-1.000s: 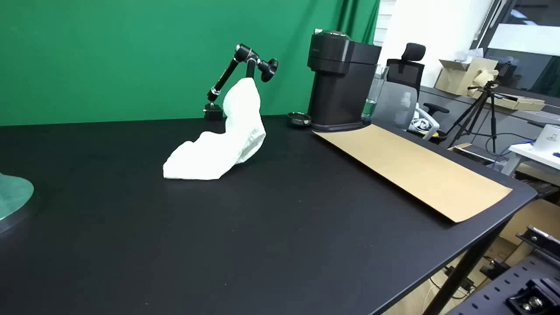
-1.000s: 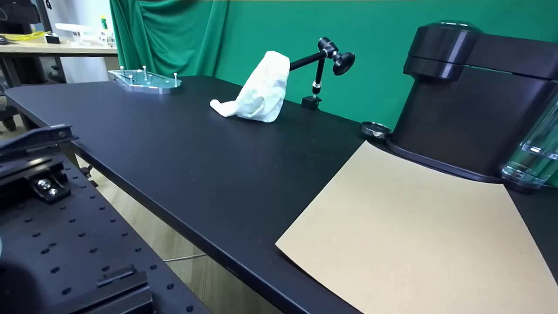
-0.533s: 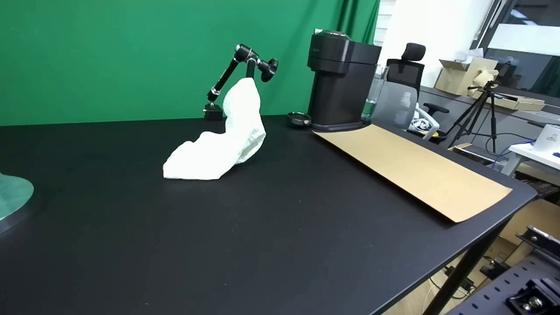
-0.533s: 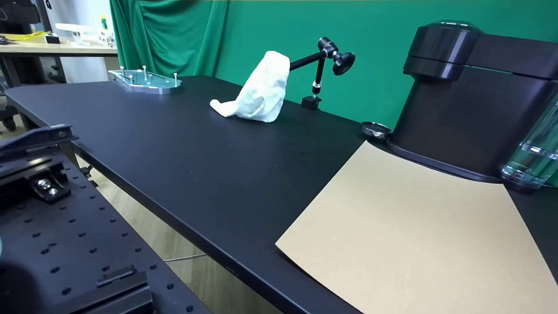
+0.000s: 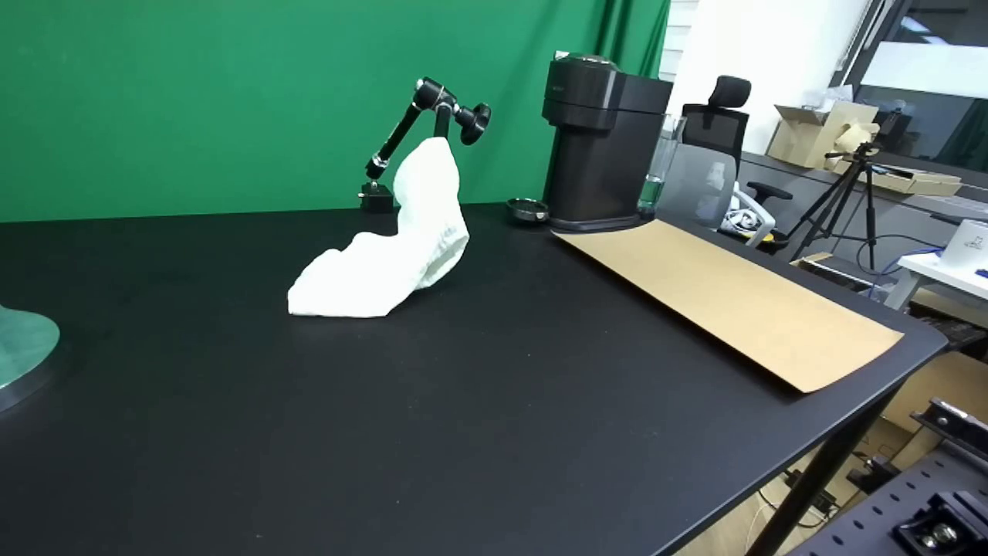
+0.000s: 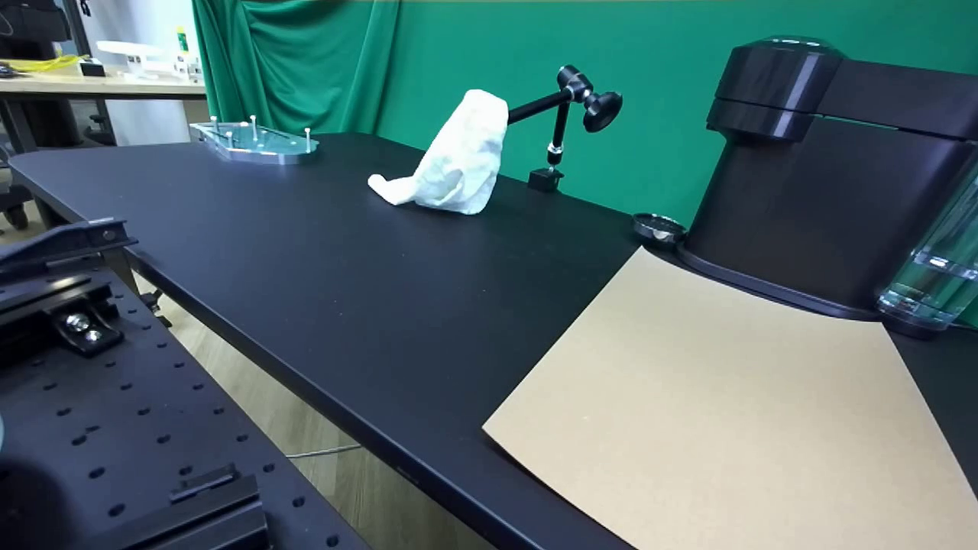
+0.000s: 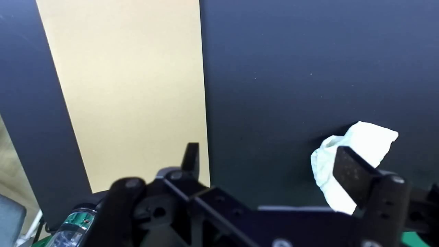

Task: Put the cloth on the table

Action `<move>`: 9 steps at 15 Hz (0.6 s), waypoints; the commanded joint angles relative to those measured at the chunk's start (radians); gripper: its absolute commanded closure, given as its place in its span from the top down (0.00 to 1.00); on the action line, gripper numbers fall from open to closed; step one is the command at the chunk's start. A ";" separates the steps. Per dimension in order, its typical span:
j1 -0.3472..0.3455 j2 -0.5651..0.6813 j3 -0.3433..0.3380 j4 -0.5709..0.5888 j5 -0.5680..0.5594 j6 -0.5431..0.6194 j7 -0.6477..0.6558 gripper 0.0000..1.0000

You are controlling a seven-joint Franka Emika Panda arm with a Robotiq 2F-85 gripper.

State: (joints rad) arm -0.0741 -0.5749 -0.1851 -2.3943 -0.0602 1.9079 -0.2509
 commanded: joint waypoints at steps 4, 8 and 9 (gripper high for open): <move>-0.001 0.067 0.010 0.009 0.024 0.026 0.035 1.00; 0.027 0.203 0.059 0.030 0.084 0.116 0.095 1.00; 0.039 0.248 0.078 0.043 0.099 0.137 0.108 1.00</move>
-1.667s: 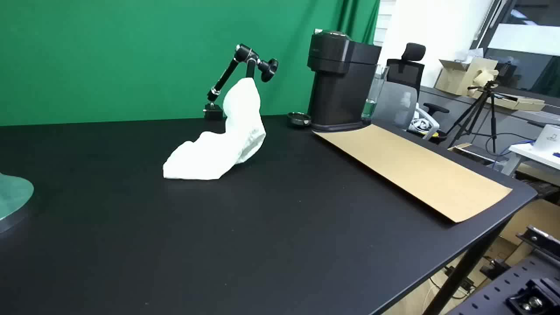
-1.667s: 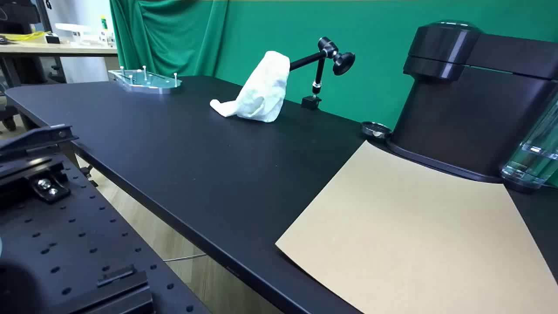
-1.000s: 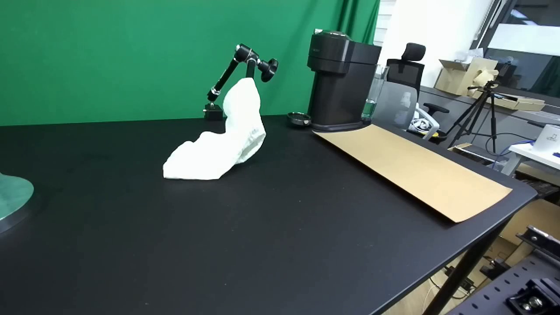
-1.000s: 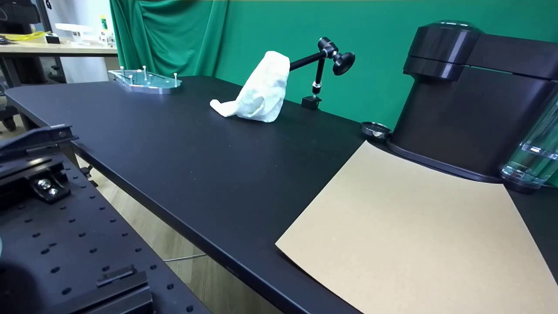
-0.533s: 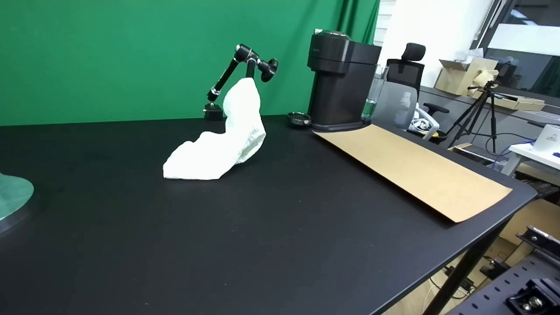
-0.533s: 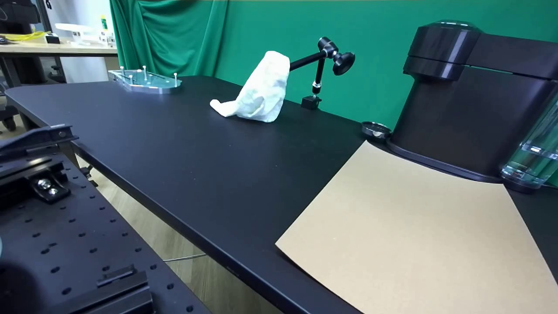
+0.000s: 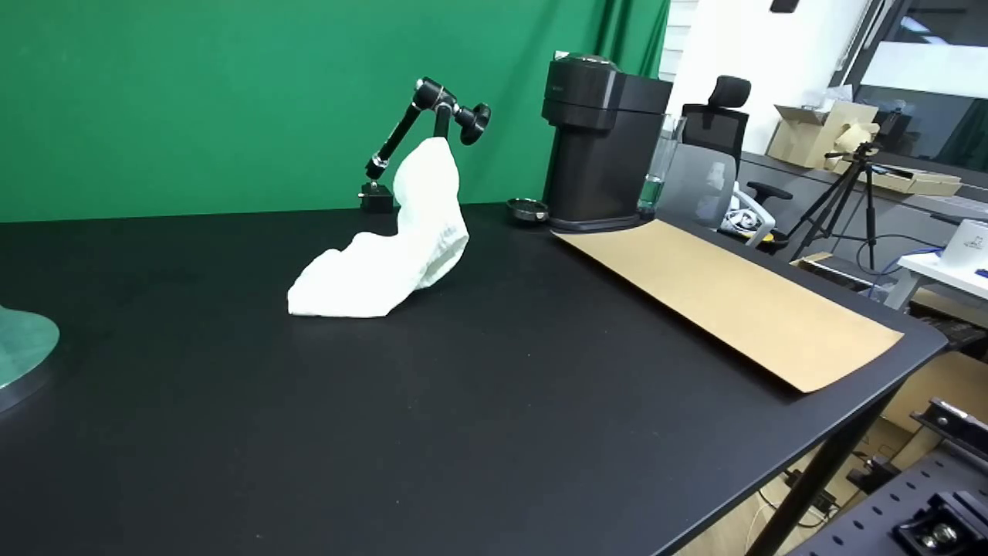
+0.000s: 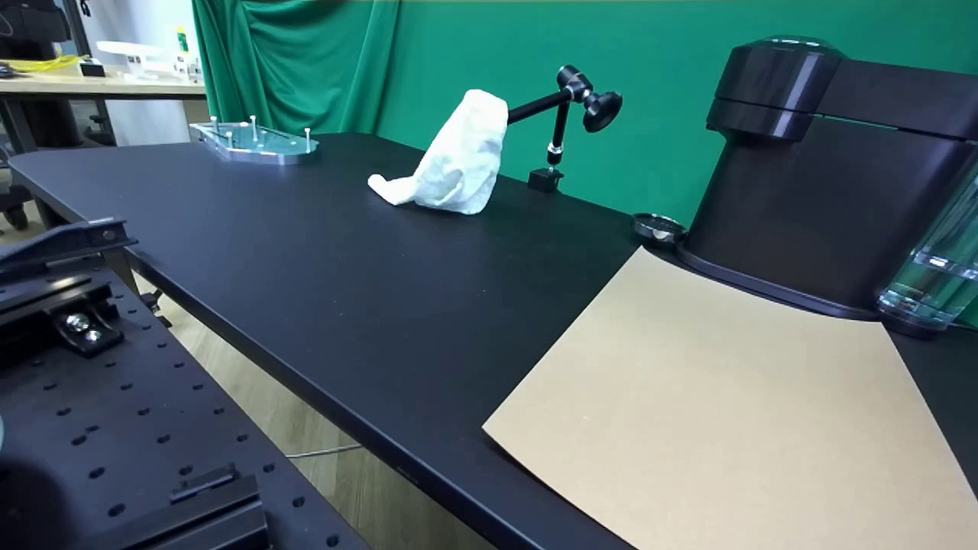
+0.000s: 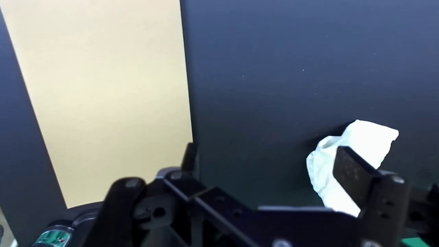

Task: Put the cloth on the table

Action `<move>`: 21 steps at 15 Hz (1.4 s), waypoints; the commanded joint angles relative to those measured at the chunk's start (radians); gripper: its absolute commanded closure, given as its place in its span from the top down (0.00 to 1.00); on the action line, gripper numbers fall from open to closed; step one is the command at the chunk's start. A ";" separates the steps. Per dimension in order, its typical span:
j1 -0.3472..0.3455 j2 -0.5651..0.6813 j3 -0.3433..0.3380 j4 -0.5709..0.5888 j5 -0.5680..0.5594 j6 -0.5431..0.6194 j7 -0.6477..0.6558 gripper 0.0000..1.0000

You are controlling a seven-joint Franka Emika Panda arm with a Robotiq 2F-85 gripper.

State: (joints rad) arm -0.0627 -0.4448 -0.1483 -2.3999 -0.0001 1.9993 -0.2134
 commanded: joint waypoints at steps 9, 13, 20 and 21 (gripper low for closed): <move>0.109 0.500 0.183 0.254 0.109 0.091 0.245 1.00; 0.121 0.640 0.200 0.387 0.098 0.105 0.272 1.00; 0.134 0.798 0.213 0.555 0.132 0.115 0.309 1.00; 0.136 0.809 0.214 0.566 0.139 0.125 0.315 1.00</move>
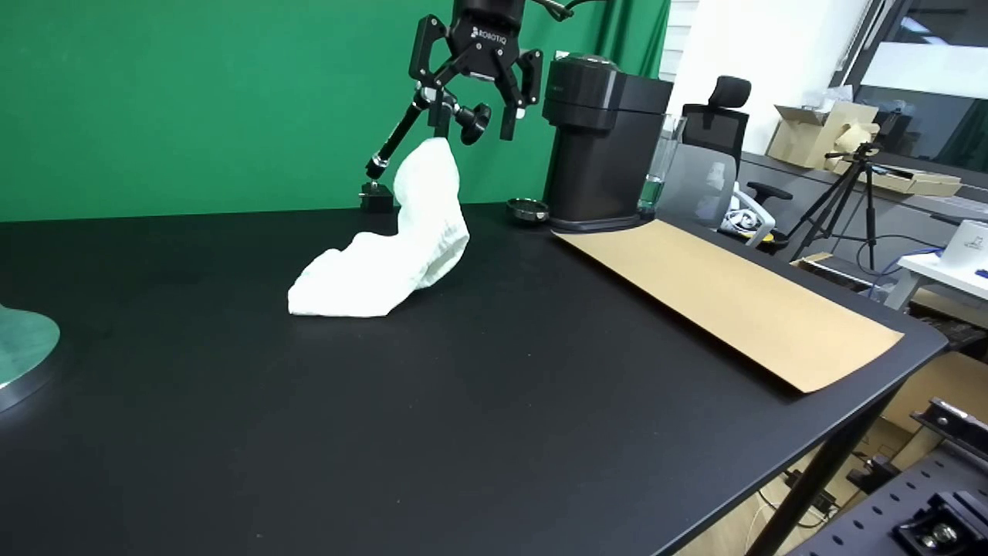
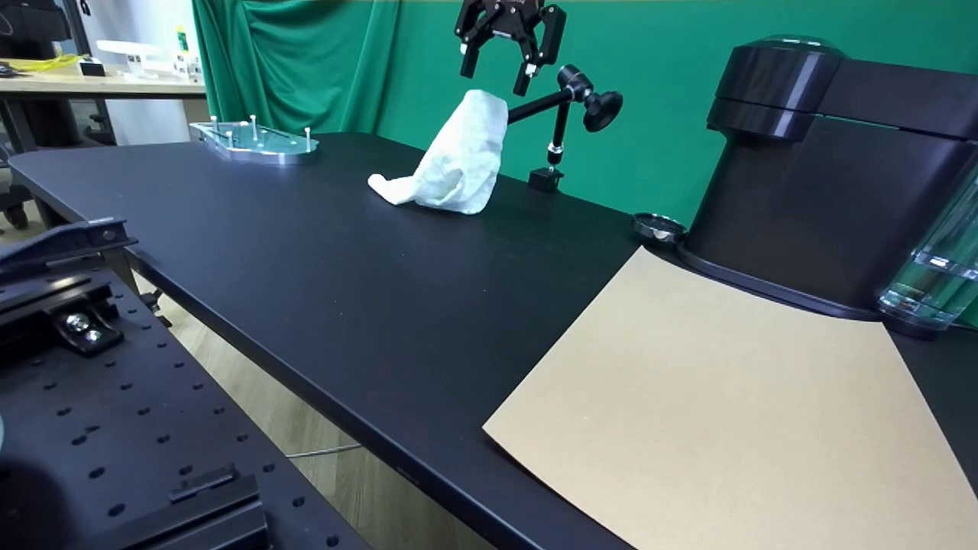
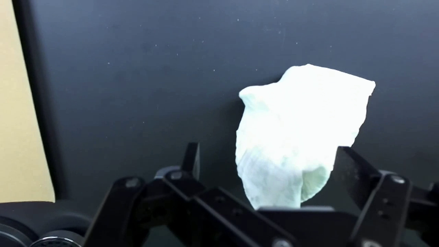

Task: Put the cloth on the table

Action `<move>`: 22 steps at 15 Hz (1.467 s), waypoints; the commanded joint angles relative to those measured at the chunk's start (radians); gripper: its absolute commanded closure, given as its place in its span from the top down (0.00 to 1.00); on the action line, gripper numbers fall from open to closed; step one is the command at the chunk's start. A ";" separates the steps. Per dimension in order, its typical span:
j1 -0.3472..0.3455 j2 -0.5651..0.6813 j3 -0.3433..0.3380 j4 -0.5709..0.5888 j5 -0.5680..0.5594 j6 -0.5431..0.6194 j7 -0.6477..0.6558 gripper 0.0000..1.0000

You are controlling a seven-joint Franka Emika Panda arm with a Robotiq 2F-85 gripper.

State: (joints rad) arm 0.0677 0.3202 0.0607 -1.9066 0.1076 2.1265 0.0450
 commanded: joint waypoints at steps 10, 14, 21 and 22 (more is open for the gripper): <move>0.025 0.094 0.002 0.121 0.026 0.039 0.107 0.39; 0.026 0.101 0.002 0.122 0.026 0.042 0.117 0.10; 0.012 0.067 0.010 0.100 0.051 0.008 0.095 0.00; 0.010 0.056 0.010 0.091 0.051 0.001 0.089 0.00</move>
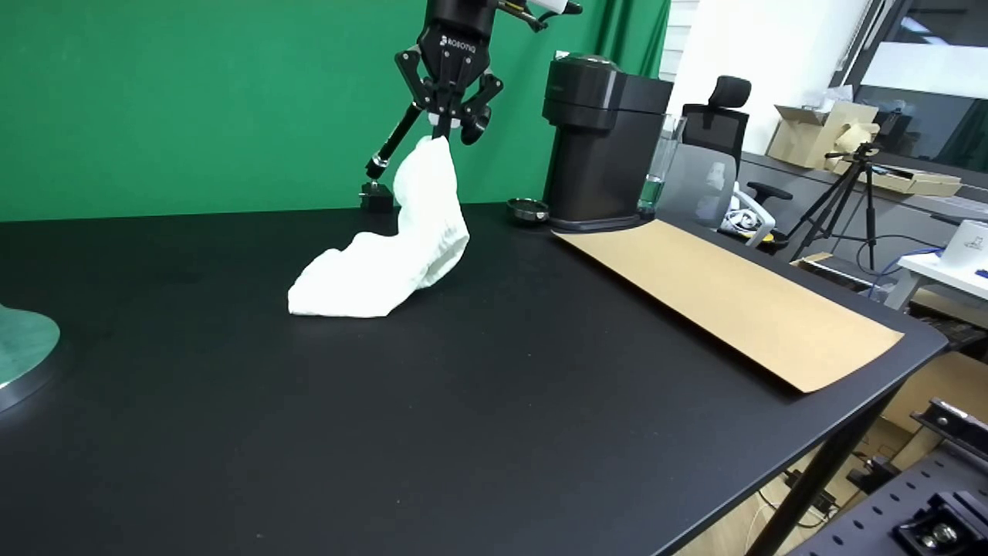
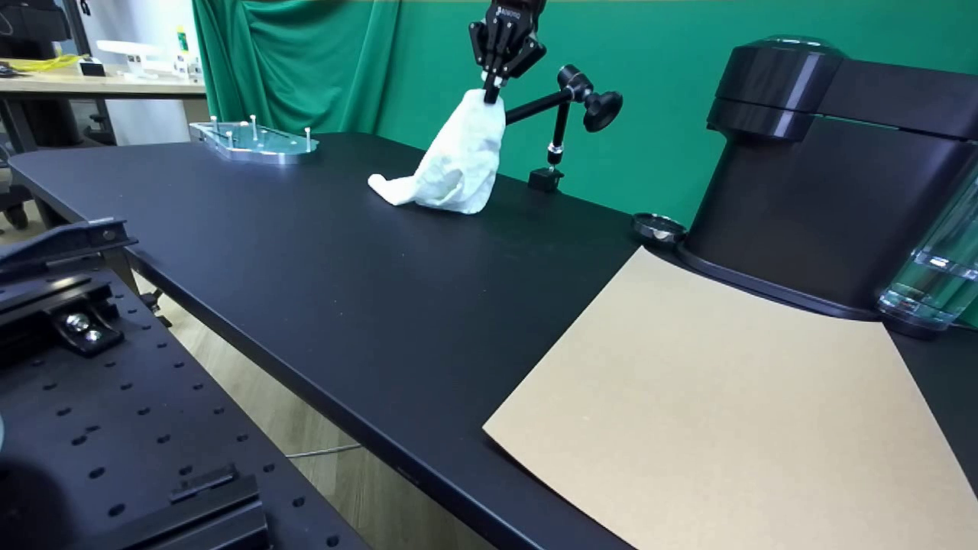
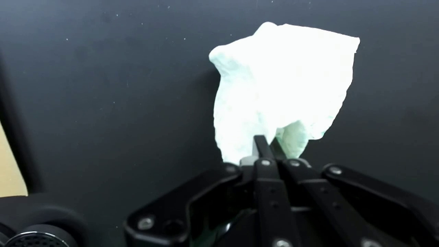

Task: Put the cloth on the table

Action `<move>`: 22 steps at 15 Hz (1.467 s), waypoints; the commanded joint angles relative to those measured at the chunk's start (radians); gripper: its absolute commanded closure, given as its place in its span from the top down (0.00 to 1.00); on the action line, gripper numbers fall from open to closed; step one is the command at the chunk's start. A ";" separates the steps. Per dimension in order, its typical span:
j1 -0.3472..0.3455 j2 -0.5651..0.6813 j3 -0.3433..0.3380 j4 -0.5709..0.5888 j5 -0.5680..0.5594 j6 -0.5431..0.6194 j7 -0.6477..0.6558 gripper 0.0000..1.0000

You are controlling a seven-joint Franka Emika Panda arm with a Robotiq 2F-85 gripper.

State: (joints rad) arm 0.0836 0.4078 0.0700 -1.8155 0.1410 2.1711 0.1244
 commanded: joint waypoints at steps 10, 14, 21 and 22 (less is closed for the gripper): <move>-0.054 -0.249 -0.008 -0.149 0.038 -0.167 -0.139 0.00; -0.079 -0.298 -0.030 -0.198 0.039 -0.218 -0.182 0.00; -0.101 -0.302 -0.064 -0.247 0.014 -0.236 -0.204 0.54; -0.101 -0.304 -0.066 -0.257 0.005 -0.222 -0.202 0.60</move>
State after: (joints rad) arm -0.0139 0.1289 0.0122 -2.0401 0.1593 1.9430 -0.0790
